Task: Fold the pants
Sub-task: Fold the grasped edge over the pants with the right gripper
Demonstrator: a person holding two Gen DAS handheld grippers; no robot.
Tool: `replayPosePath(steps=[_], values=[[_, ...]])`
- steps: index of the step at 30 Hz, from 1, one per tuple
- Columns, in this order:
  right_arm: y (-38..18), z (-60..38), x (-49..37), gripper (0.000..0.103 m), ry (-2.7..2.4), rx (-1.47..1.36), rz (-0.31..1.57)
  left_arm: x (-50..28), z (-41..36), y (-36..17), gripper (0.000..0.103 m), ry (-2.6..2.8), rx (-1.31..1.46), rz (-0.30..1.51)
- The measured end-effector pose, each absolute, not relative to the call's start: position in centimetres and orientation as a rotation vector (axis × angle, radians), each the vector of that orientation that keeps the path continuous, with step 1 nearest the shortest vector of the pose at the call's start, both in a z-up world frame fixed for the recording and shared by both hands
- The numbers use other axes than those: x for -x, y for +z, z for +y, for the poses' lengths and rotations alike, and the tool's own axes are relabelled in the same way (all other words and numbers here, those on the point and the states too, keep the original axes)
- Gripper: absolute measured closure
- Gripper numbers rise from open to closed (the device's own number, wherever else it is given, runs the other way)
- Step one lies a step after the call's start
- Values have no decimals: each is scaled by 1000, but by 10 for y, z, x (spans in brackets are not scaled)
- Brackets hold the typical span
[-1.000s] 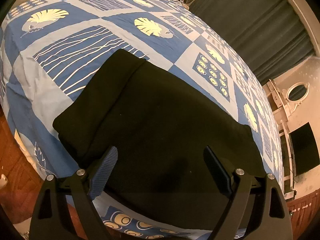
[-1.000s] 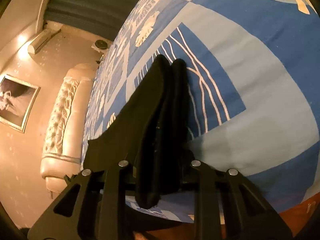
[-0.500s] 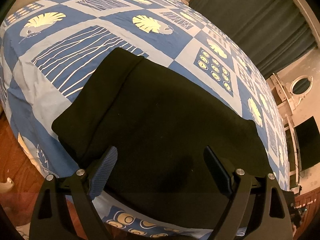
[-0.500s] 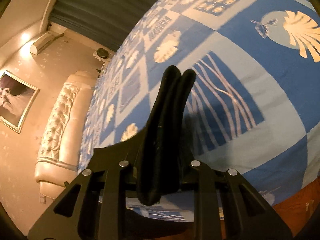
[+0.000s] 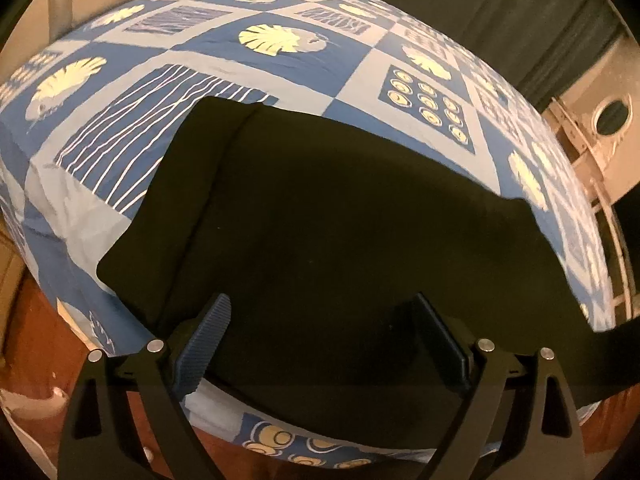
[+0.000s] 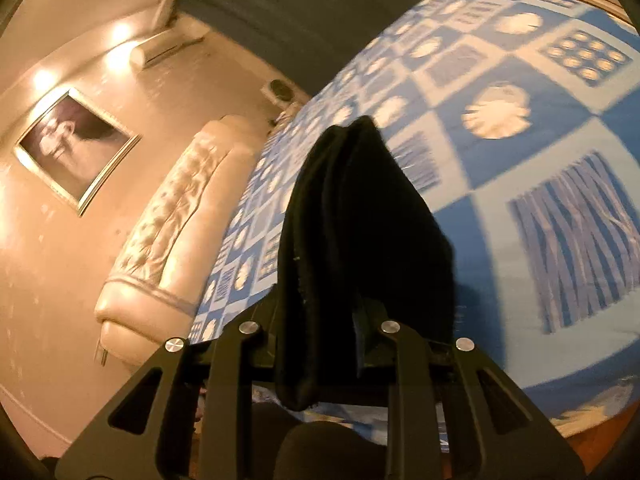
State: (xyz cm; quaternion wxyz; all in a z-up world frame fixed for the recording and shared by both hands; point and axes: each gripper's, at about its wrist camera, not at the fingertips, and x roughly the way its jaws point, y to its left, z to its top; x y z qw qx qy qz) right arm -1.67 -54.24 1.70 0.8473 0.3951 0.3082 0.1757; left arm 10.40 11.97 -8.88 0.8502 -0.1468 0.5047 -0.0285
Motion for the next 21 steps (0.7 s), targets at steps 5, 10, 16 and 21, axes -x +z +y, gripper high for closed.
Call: replayPosePath(steps=[5,10,16,21], values=[[27,-485,-7,80,432,-787,684,-103,125,-91,9,-92,332,1055],[20,-433,-30,80,452,-708,747,-103,120,-92,6,-130,285,1066],[-8,-374,-49,80,437,-619,851,-103,123,-91,6,-132,311,1070],[-39,-331,-60,80,380,-509,941,-102,121,-92,6,-146,273,1065]])
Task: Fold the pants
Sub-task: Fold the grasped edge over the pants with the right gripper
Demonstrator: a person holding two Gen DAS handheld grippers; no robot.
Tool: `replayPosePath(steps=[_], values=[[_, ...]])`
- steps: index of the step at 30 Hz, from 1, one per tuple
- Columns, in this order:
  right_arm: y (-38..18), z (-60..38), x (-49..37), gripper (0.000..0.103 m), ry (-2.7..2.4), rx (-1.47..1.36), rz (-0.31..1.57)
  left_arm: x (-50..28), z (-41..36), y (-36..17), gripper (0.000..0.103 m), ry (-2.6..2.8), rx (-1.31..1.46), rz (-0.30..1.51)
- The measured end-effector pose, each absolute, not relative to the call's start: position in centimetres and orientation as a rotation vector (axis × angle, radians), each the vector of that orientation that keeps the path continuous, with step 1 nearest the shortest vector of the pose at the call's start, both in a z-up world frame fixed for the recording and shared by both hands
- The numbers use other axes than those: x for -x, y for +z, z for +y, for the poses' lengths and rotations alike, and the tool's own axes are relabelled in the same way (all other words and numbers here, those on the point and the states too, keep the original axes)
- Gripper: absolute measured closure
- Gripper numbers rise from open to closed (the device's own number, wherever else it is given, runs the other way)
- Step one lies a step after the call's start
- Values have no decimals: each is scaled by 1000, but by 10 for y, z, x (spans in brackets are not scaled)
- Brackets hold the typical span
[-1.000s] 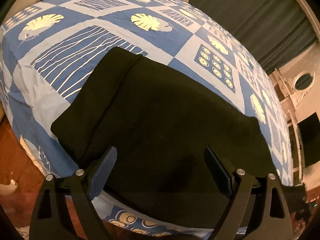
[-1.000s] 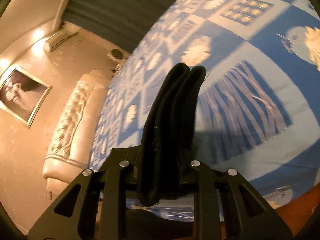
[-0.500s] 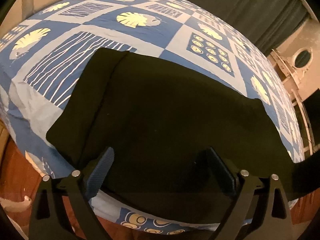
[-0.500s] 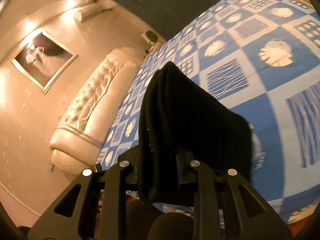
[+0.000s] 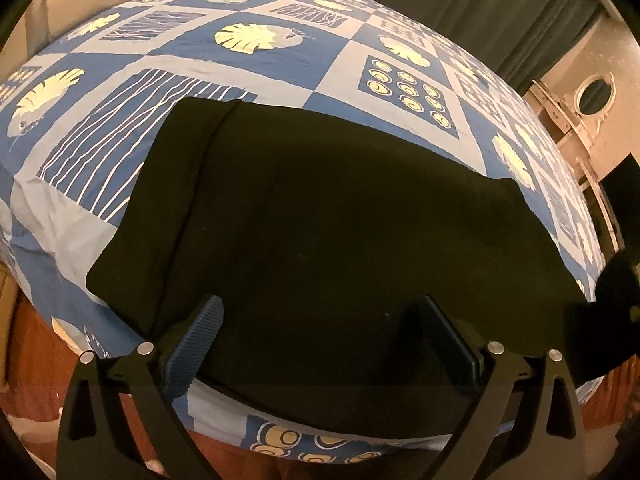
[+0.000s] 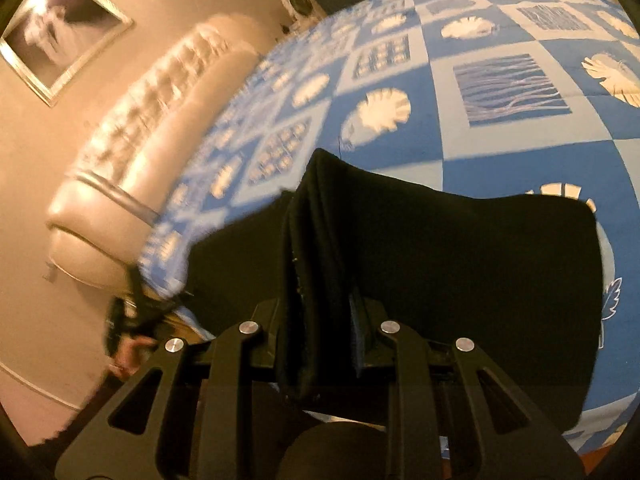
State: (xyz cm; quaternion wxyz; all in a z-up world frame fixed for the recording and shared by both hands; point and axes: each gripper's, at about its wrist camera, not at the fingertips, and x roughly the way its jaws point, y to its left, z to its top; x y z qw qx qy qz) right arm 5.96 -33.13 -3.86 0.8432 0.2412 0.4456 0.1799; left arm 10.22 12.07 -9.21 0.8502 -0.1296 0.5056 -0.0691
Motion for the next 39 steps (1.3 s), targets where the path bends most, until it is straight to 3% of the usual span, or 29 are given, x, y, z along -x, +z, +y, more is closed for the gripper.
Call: replayPosePath(steps=[11,32,39], values=[[-87,-269,-71,80,301,-353,1021,-101,122,-92,6,-168,271,1062],[-98,-224,-83,79,272,-304,997,-101,122,-92,6,-174,267,1048],[-99,-221,-83,55,327,-393,996,-99,122,-93,6,-178,264,1036]])
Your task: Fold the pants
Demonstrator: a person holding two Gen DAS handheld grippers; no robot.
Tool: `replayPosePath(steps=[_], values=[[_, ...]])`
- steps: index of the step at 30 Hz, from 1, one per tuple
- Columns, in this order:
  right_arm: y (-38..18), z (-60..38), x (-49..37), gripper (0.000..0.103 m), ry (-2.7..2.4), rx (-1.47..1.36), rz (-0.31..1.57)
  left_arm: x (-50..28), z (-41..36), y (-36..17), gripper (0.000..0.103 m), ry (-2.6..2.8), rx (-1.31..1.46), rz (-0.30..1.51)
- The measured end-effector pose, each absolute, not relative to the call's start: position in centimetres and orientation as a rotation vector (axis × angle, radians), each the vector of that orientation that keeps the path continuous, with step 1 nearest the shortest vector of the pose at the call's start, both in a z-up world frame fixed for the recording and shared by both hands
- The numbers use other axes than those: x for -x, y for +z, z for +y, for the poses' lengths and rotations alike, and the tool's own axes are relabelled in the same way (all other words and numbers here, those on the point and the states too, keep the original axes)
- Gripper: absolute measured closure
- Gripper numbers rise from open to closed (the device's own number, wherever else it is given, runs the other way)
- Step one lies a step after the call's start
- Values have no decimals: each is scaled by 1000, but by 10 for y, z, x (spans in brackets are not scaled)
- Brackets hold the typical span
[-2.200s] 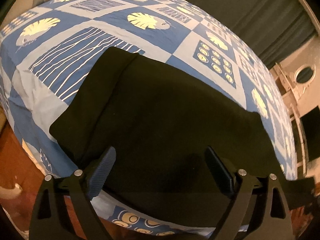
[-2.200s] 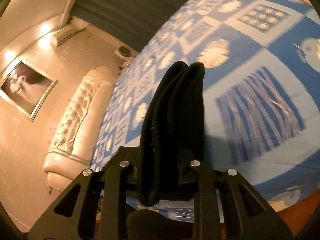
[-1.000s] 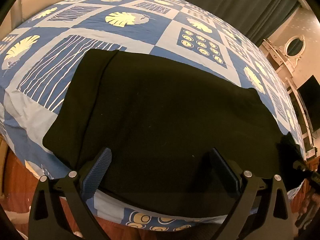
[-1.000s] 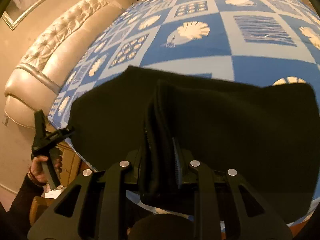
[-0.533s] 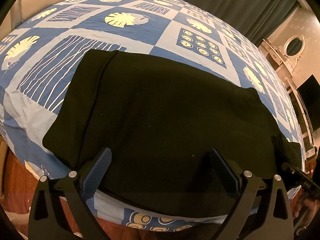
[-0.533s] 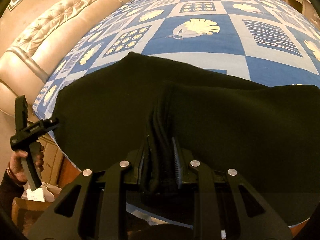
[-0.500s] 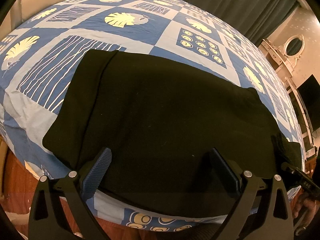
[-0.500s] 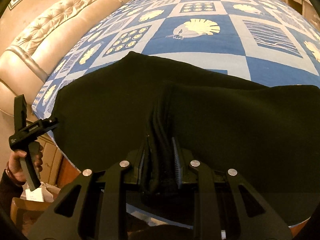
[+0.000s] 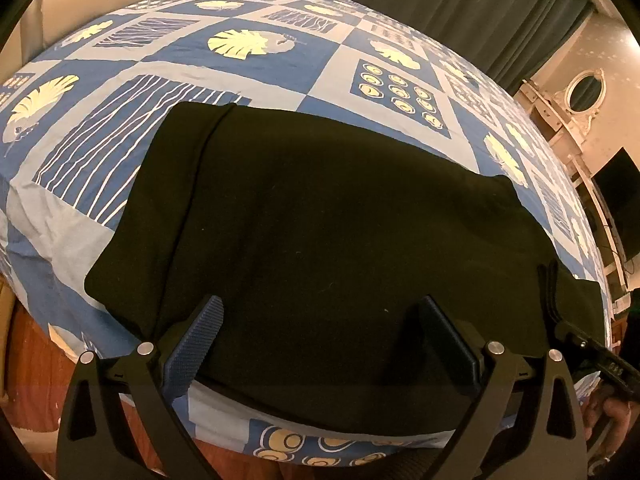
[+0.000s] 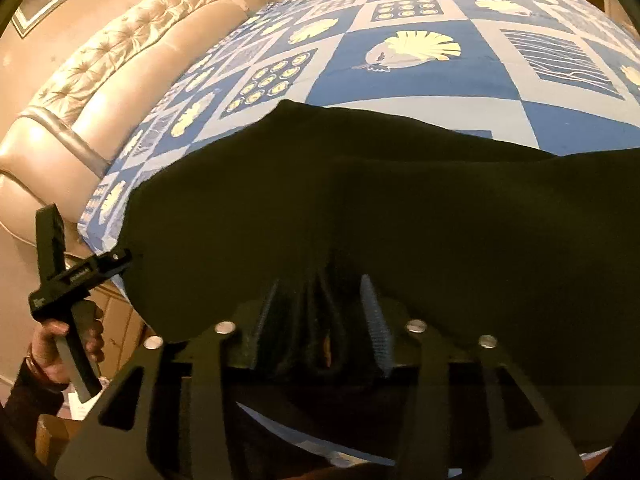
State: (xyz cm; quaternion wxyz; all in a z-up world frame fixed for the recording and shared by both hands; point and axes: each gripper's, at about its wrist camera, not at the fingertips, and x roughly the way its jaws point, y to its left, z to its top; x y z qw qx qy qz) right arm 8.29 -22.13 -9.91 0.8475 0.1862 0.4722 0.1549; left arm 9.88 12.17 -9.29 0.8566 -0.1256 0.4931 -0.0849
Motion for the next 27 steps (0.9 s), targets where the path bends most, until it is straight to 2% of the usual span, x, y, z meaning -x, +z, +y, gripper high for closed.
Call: replayPosePath(steps=[6,11,16,22,27], values=[[-78,-255,-59,55,405,-549,913,-96,122,-93,6,-201,253,1029],[-65,-338,-37,55,341,-729,766,-97,122,-93,6,-201,254,1028],[-90,-422,-19,55,184,-916,712,-96,122,-93,6,-202,255,1026],[-129,-441,-18,57,167,-1020,741,-97,123,-92,6,-210,256,1023],[-131,-441,-22,54,187,-1029,743,-96,146,-77,6,-255,362,1008]])
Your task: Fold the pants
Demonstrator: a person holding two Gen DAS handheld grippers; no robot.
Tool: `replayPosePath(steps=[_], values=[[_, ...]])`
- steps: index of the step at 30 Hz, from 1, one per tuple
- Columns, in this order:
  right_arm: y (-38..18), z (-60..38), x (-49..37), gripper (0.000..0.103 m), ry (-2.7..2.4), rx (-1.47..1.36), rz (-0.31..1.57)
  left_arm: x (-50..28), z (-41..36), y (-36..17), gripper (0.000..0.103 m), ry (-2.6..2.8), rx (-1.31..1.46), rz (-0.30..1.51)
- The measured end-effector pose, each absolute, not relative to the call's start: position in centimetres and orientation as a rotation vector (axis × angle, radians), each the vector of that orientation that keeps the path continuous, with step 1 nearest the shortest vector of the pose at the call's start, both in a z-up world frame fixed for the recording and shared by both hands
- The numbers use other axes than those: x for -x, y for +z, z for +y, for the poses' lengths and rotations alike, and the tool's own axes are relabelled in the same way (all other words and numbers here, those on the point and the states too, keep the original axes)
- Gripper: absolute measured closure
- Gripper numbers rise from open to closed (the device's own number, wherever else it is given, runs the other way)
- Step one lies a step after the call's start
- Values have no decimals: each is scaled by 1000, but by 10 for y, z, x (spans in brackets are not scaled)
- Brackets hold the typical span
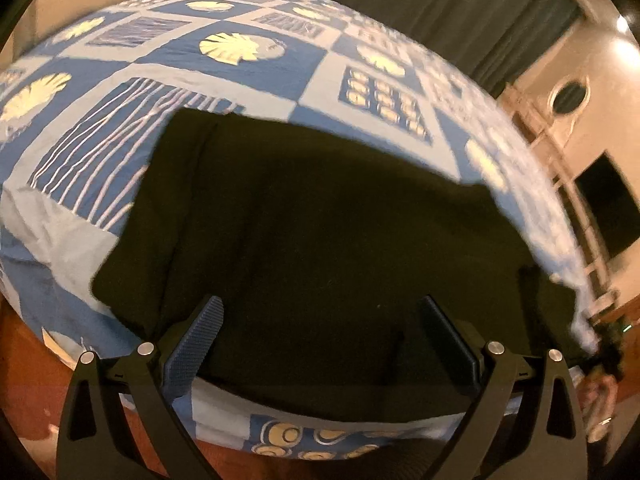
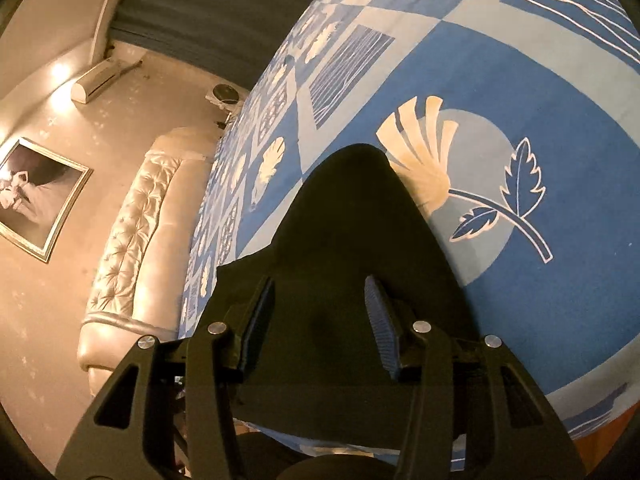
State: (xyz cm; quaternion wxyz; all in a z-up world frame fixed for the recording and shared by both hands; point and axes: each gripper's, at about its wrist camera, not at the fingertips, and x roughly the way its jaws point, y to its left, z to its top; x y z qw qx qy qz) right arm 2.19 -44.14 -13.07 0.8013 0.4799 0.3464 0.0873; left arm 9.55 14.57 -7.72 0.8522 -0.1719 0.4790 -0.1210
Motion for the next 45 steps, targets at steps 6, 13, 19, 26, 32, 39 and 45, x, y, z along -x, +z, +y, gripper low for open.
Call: replayPosePath(steps=[6,13,19,26,32,39,45], values=[[-117,-448,-7,45,206,-1032,682,-84,233,-71,6,-257,757,935],[-128,-477,32,36,113,-1064,707,-61,283,-91,6,-194,919,907],[-162,-473,45,35,211,-1229,677,-65,260,-106,6,-259,867,950],[-165,-465,40,66,228,-1155,712,-66,249,-114,6,-265,855,985],[-170,-467,41,81,217,-1088,738,-59,262,-128,6,-231,906,999],[-143,-483,39,32,190,-1089,654,-56,263,-132,6,-242,896,1007],[-151,-495,-17,31,288,-1179,704,-61,251,-142,6,-262,875,1056]])
